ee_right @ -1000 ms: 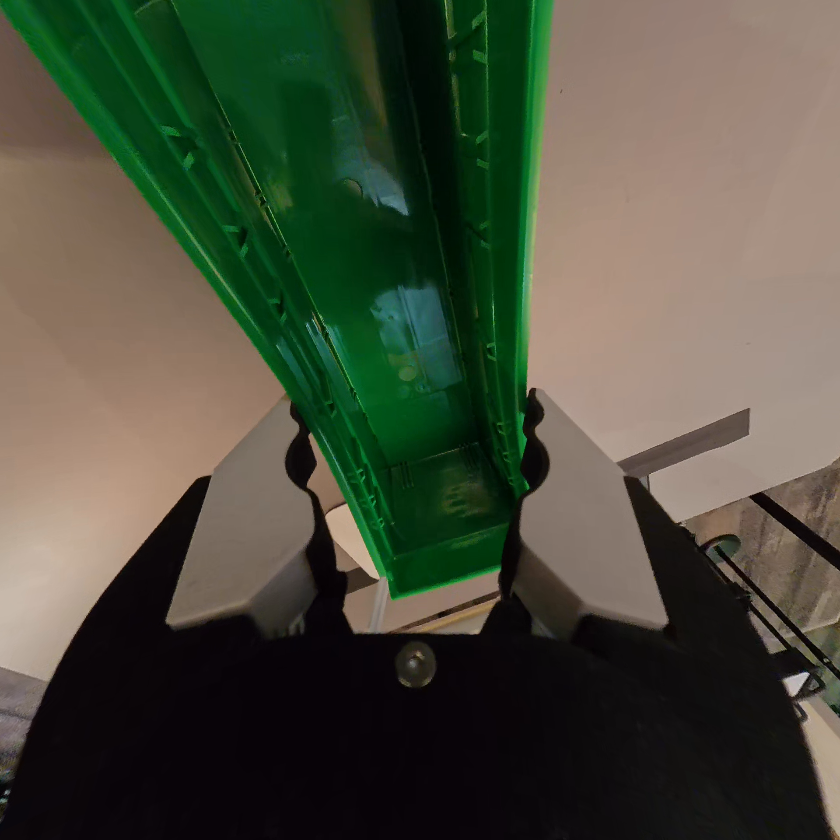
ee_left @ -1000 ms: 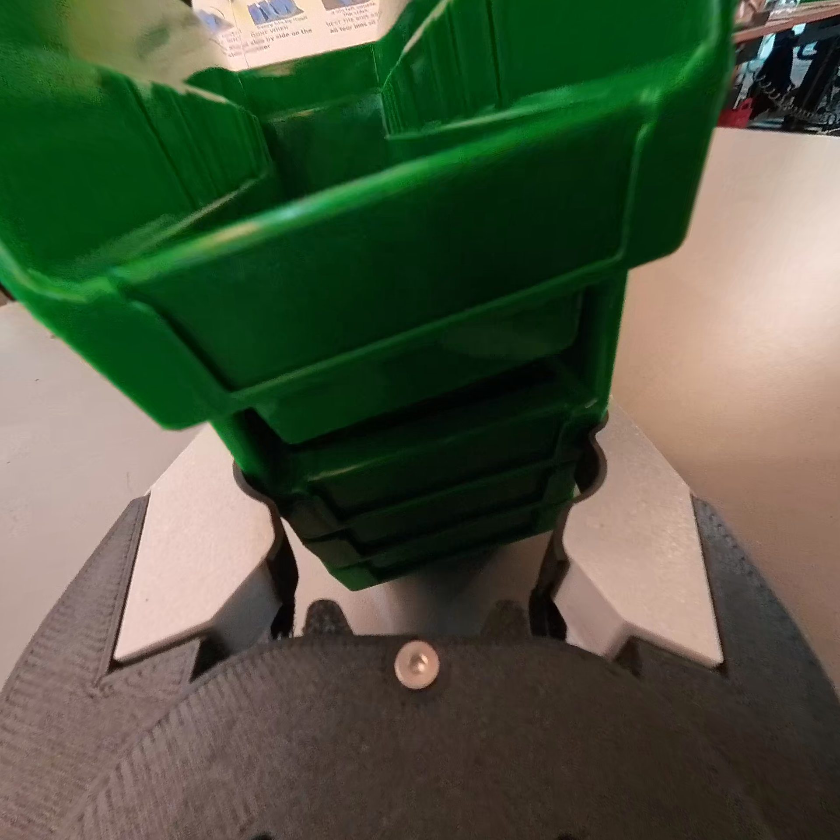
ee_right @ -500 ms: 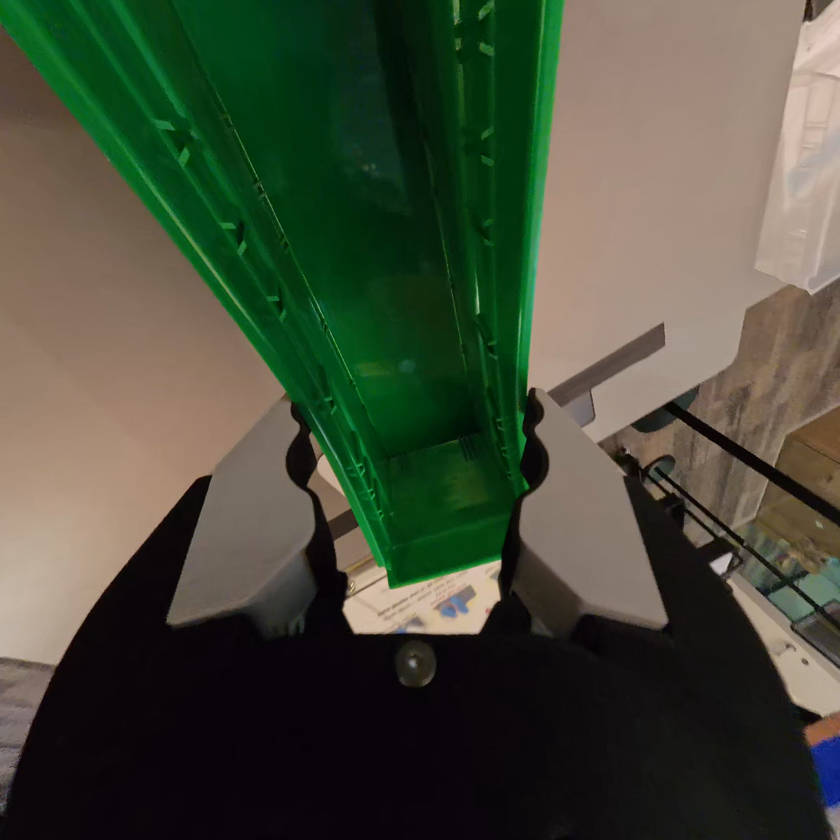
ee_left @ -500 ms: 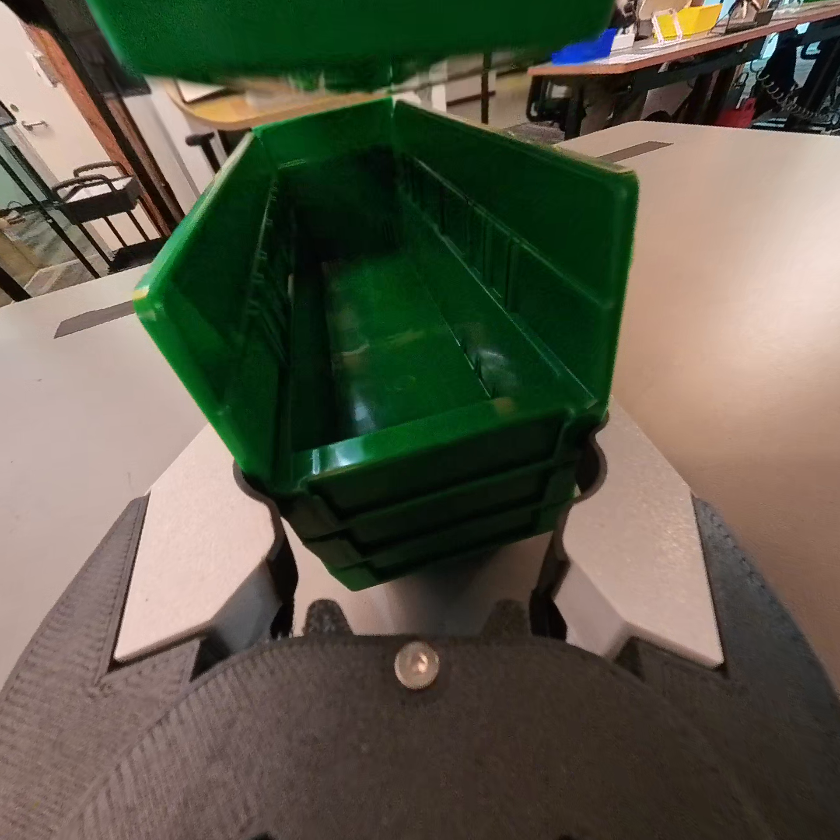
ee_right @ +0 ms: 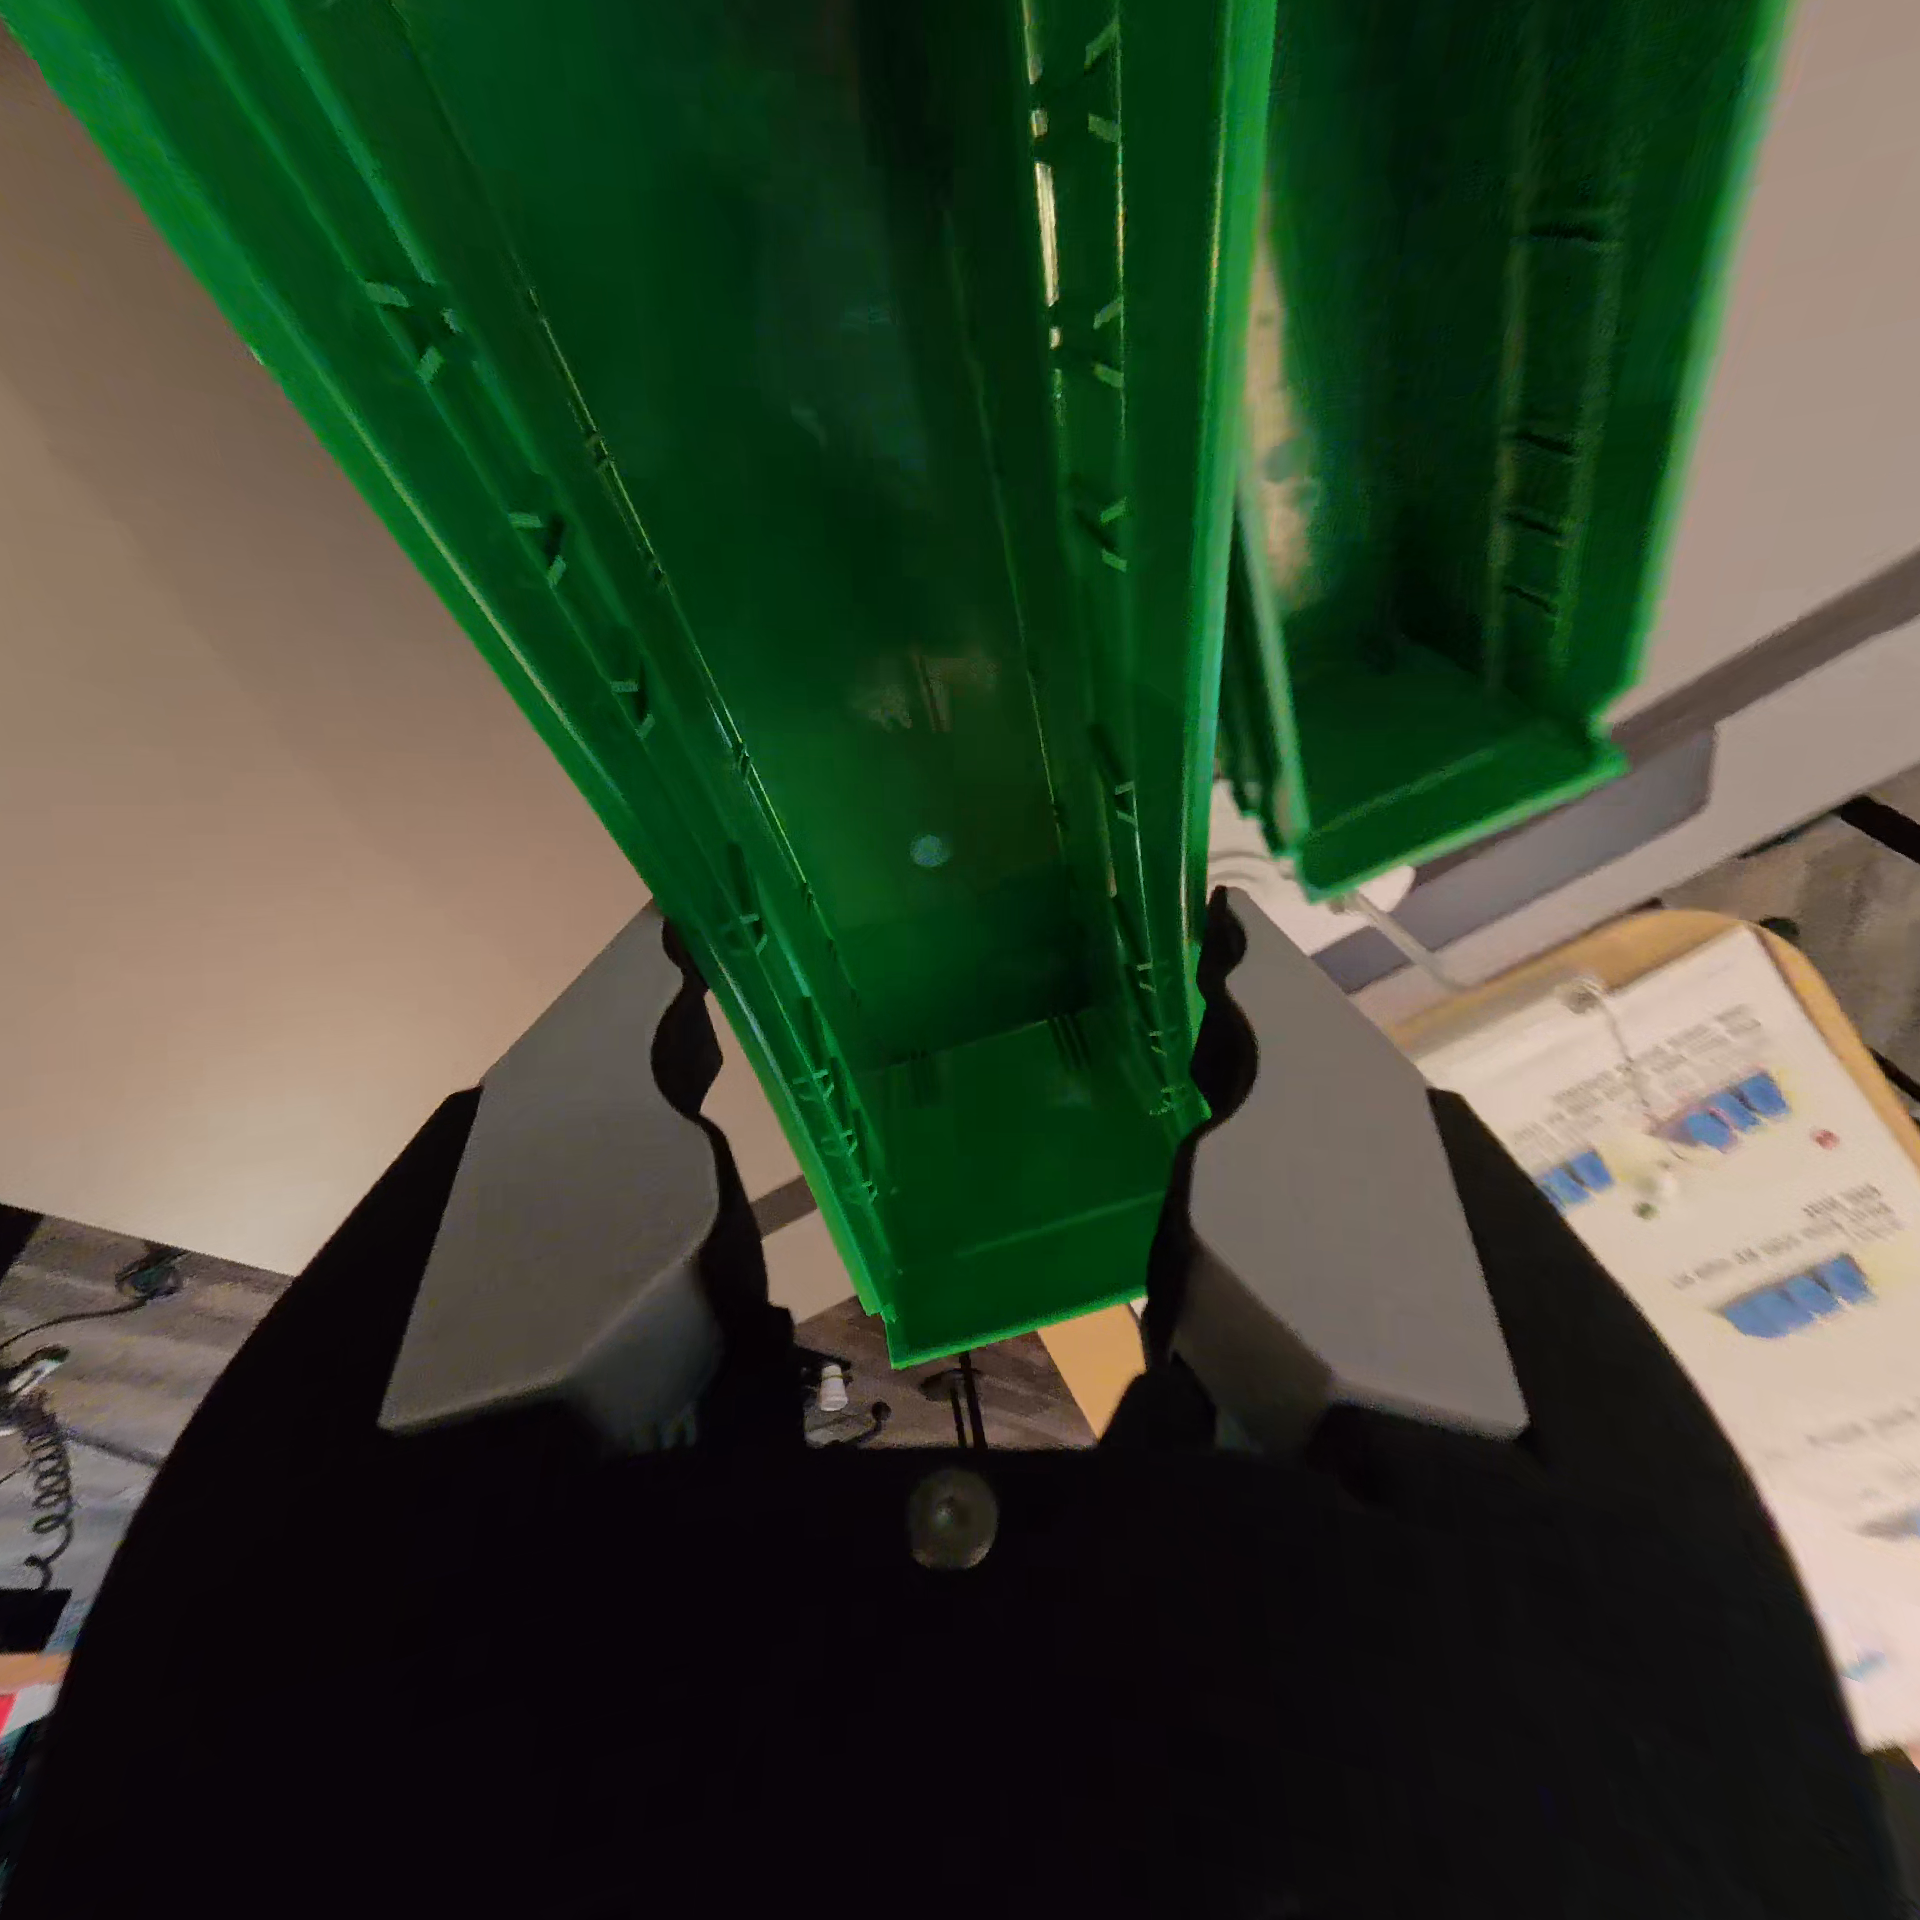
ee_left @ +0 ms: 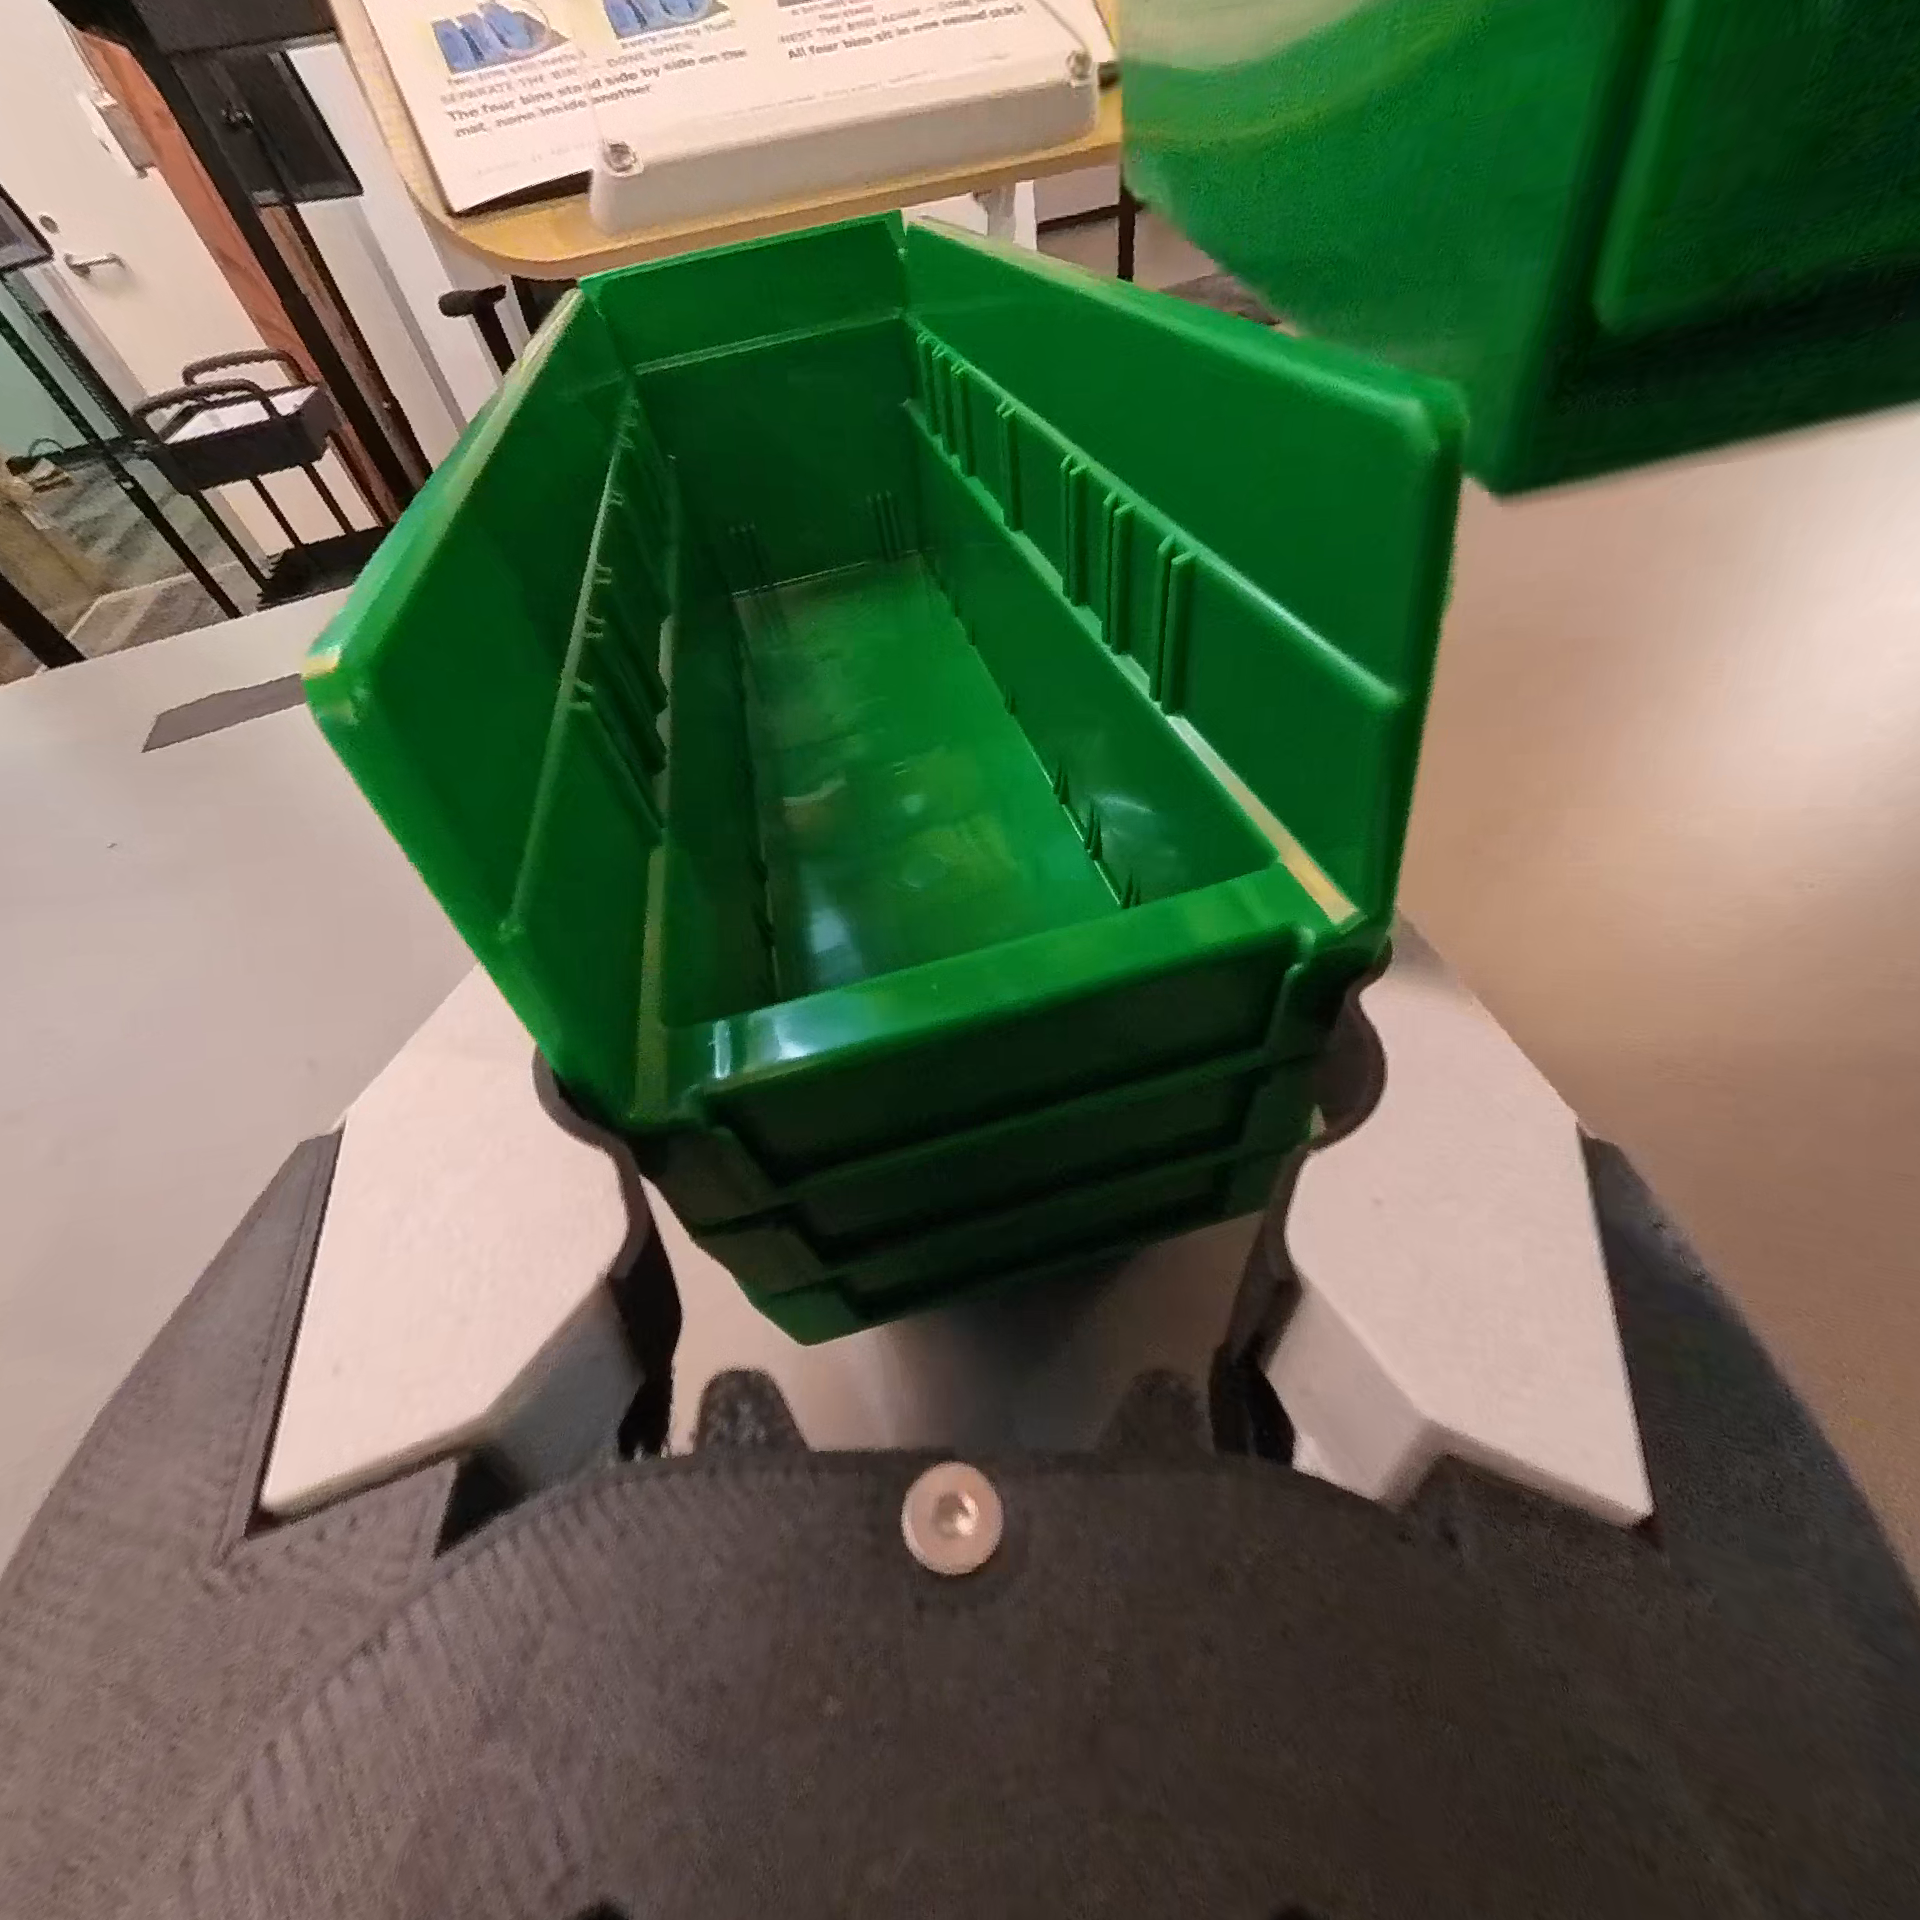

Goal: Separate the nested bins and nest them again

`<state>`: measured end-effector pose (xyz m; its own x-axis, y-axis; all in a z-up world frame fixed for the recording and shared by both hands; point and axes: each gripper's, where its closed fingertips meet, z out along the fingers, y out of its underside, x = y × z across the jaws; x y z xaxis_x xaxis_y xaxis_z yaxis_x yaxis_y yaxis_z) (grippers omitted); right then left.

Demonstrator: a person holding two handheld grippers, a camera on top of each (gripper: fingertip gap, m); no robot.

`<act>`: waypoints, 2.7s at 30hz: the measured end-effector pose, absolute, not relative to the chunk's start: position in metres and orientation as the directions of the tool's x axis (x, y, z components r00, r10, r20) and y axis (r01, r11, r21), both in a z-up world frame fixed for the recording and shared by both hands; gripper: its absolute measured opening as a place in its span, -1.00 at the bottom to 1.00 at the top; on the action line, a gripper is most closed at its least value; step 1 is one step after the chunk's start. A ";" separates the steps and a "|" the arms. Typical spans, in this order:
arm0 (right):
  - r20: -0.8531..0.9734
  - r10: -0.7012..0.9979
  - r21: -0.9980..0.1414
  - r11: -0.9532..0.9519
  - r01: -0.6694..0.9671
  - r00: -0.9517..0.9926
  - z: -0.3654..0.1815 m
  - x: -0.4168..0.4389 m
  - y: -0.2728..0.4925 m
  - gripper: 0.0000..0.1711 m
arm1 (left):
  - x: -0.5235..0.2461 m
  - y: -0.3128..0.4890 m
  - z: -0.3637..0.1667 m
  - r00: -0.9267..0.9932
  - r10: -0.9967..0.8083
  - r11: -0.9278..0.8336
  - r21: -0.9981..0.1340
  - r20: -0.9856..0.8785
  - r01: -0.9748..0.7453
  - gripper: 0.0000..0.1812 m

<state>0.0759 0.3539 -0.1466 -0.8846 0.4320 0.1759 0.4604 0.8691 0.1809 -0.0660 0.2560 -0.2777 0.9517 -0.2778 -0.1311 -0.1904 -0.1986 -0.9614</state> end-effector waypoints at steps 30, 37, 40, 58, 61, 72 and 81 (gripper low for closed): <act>0.196 0.287 0.196 0.925 0.324 -0.938 -0.284 0.022 0.335 0.37 | -0.109 0.239 -0.278 0.971 -0.202 -0.215 -0.961 -0.131 -0.174 0.52; 0.246 0.345 0.172 0.904 0.391 -0.906 -0.273 0.024 0.339 0.36 | -0.109 0.239 -0.278 0.970 -0.205 -0.212 -0.961 -0.132 -0.176 0.53; 0.281 0.405 0.142 0.879 0.455 -0.870 -0.257 0.026 0.344 0.35 | -0.109 0.239 -0.278 0.971 -0.203 -0.214 -0.961 -0.129 -0.173 0.53; 0.382 0.551 -0.029 -0.796 0.605 0.742 -0.282 0.582 0.345 0.15 | -0.112 0.234 -0.281 0.974 -0.214 -0.245 -0.962 -0.072 -0.124 0.50; 0.340 0.463 0.015 -0.873 0.487 0.819 -0.315 0.637 0.298 0.16 | -0.112 0.234 -0.281 0.974 -0.215 -0.244 -0.962 -0.072 -0.125 0.50; 0.309 0.442 0.100 -0.896 0.433 0.842 -0.339 0.679 0.262 0.25 | -0.112 0.234 -0.282 0.974 -0.213 -0.248 -0.961 -0.072 -0.125 0.50; 0.270 0.454 0.074 -0.889 0.452 0.849 -0.346 0.674 0.261 0.26 | -0.113 0.233 -0.283 0.975 -0.213 -0.255 -0.960 -0.064 -0.118 0.49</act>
